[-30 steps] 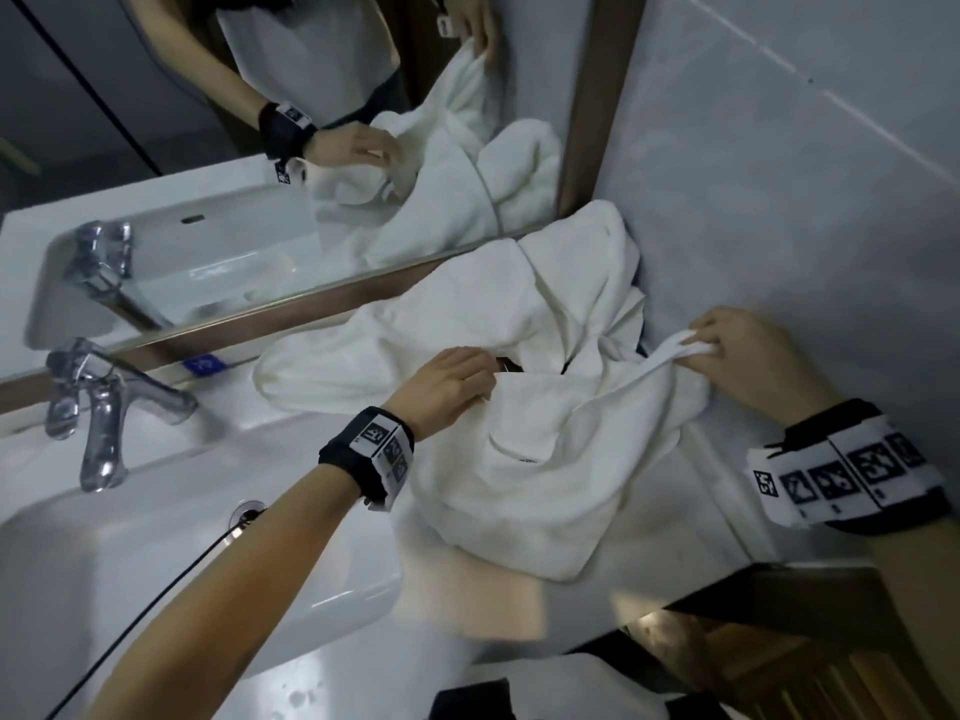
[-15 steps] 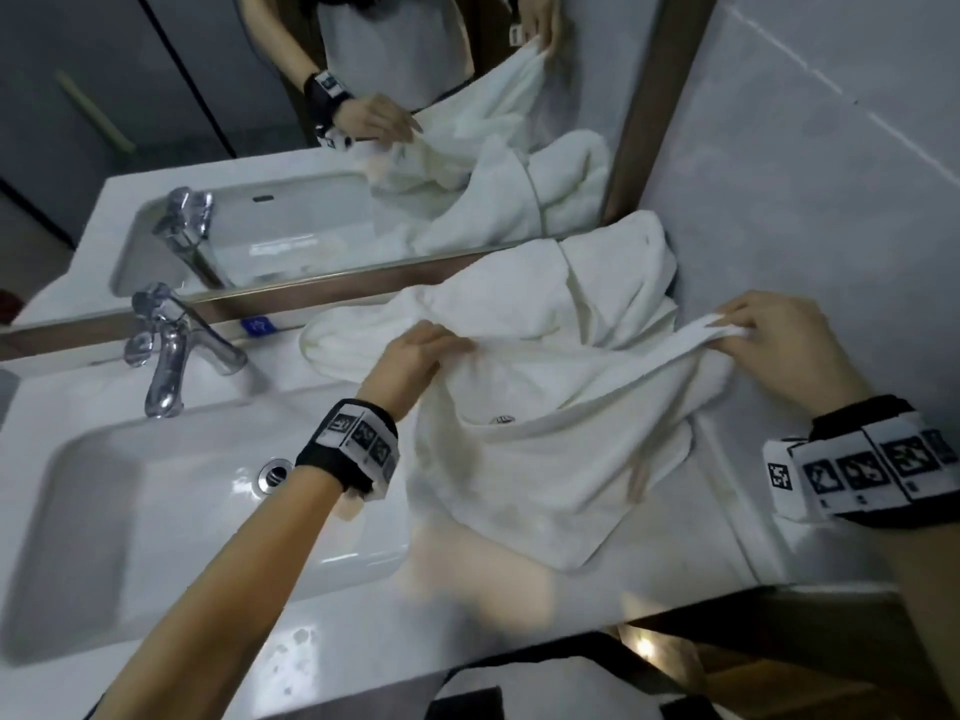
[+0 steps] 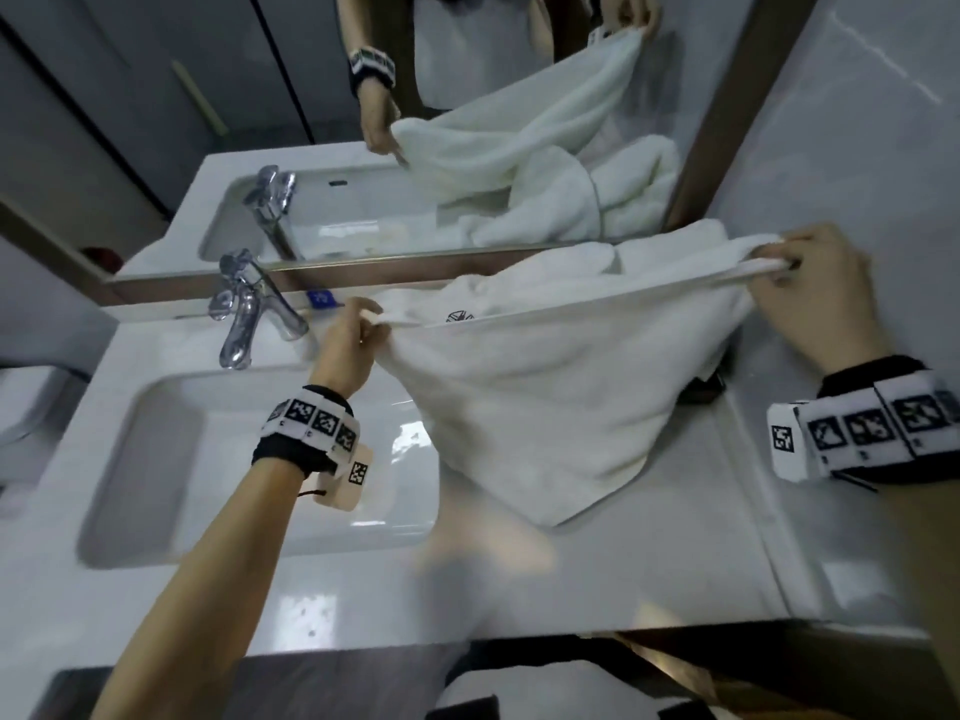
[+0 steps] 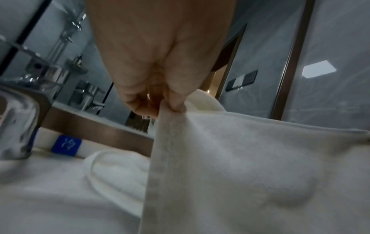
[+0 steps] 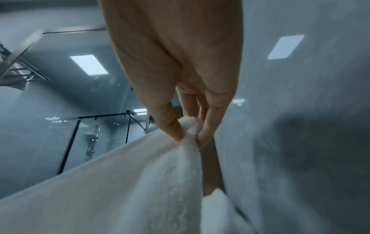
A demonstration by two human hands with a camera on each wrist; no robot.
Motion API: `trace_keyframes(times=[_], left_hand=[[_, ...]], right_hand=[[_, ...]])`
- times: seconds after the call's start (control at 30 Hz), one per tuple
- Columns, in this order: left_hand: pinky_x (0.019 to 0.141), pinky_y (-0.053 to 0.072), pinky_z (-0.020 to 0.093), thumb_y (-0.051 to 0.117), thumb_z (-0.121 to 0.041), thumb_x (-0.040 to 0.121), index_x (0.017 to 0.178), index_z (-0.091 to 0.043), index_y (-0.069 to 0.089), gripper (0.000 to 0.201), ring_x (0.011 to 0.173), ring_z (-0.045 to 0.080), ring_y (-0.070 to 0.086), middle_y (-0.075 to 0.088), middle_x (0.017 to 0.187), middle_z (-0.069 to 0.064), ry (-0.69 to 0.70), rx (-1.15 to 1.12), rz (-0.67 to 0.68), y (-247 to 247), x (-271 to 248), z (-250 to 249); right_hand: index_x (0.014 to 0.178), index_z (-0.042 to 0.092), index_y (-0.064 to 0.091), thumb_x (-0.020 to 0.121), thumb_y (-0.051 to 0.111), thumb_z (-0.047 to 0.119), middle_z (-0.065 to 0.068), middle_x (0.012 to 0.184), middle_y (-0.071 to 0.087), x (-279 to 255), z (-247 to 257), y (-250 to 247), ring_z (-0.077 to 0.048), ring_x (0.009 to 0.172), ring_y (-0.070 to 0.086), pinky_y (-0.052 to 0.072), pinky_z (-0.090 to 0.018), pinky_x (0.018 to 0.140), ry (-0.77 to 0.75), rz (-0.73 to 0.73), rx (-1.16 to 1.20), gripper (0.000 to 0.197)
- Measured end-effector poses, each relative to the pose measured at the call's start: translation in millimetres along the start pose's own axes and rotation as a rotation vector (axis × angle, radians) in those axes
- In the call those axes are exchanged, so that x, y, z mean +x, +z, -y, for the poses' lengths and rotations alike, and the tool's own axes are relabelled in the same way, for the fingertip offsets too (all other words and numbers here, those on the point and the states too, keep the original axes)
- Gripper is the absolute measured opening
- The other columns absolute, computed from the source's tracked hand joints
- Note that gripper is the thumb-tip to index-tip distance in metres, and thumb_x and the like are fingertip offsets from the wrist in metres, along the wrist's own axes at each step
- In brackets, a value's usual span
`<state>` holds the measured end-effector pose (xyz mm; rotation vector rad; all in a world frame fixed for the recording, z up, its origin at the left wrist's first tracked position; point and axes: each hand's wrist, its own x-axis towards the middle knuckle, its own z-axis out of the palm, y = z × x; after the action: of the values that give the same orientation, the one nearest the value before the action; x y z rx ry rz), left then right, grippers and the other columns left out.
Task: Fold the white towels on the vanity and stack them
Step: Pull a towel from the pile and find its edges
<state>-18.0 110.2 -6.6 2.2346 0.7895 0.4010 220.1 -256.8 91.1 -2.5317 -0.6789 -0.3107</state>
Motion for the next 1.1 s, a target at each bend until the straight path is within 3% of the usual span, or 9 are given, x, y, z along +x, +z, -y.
trace_keyframes(times=[0.13,0.23,0.4,0.57,0.67,0.8,0.9,1.0,1.1], left_hand=[[0.074,0.044,0.030,0.061,-0.006,0.088,0.124,-0.008,0.038,0.043,0.081,0.022,0.055,0.057,0.087,0.006,-0.081,-0.079,-0.078,20,-10,10],[0.078,0.051,0.036,0.064,-0.004,0.085,0.112,-0.009,0.052,0.030,0.081,0.021,0.057,0.059,0.087,0.001,0.024,-0.082,-0.018,23,-20,11],[0.082,0.045,0.025,0.053,0.006,0.088,0.086,-0.006,0.067,0.019,0.085,0.019,0.058,0.054,0.096,0.002,0.421,0.011,0.200,31,-41,-15],[0.071,0.046,0.024,0.052,-0.003,0.093,0.104,-0.007,0.056,0.013,0.075,0.010,0.058,0.064,0.086,-0.001,0.406,-0.103,0.548,55,-59,-49],[0.072,0.046,0.023,0.063,-0.006,0.087,0.104,-0.007,0.052,0.020,0.070,0.010,0.054,0.059,0.077,-0.003,0.266,-0.279,0.424,65,-60,-55],[0.079,0.048,0.023,0.073,-0.006,0.079,0.093,-0.010,0.052,0.026,0.075,0.012,0.057,0.059,0.086,0.004,0.203,-0.417,0.278,65,-54,-56],[0.072,0.050,0.020,0.063,-0.010,0.088,0.088,-0.012,0.054,0.010,0.073,0.005,0.058,0.060,0.083,0.000,0.179,-0.447,0.238,70,-47,-52],[0.070,0.049,0.023,0.055,-0.006,0.092,0.090,-0.010,0.058,0.006,0.075,0.008,0.059,0.062,0.082,0.000,0.222,-0.274,0.222,81,-34,-50],[0.080,0.043,0.025,0.061,-0.003,0.085,0.103,-0.002,0.062,0.017,0.093,0.026,0.059,0.062,0.102,0.012,0.455,0.089,0.419,104,-19,-51]], right_hand=[[0.108,-0.005,0.063,0.091,0.051,0.023,-0.032,0.123,0.050,5,-3,29,-0.044,0.109,0.052,0.042,-0.043,0.094,0.158,0.253,0.013,0.036],[0.109,-0.011,0.059,0.095,0.041,0.037,-0.036,0.119,0.052,7,-9,42,-0.046,0.111,0.050,0.042,-0.045,0.096,0.292,0.385,-0.090,0.053],[0.092,-0.003,0.064,0.087,0.057,0.011,-0.025,0.111,0.057,4,23,57,-0.041,0.105,0.051,0.037,-0.043,0.094,-0.171,0.164,-0.068,0.017],[0.114,0.015,0.062,0.084,0.068,0.022,-0.001,0.113,0.064,-17,84,76,-0.018,0.110,0.058,0.042,-0.028,0.095,-0.431,0.762,0.210,0.031],[0.122,0.029,0.054,0.068,0.073,0.056,0.014,0.119,0.057,-46,105,95,-0.006,0.109,0.050,0.041,-0.029,0.096,-0.497,1.015,0.070,0.063],[0.090,0.013,0.062,0.084,0.063,0.044,0.000,0.090,0.066,-73,109,119,-0.020,0.087,0.058,0.045,-0.037,0.078,-0.334,0.825,0.201,0.032],[0.067,0.012,0.048,0.092,0.057,0.024,0.002,0.060,0.045,-82,98,124,-0.024,0.069,0.047,0.038,-0.040,0.067,-0.314,0.790,0.278,0.029],[0.062,0.024,0.031,0.094,0.054,0.016,0.004,0.058,0.038,-89,79,120,-0.019,0.063,0.039,0.027,-0.035,0.060,-0.409,0.906,0.287,0.040],[0.067,0.021,0.038,0.093,0.054,0.015,0.000,0.065,0.045,-93,58,113,-0.014,0.063,0.041,0.028,-0.029,0.060,-0.411,0.966,0.270,0.032]])
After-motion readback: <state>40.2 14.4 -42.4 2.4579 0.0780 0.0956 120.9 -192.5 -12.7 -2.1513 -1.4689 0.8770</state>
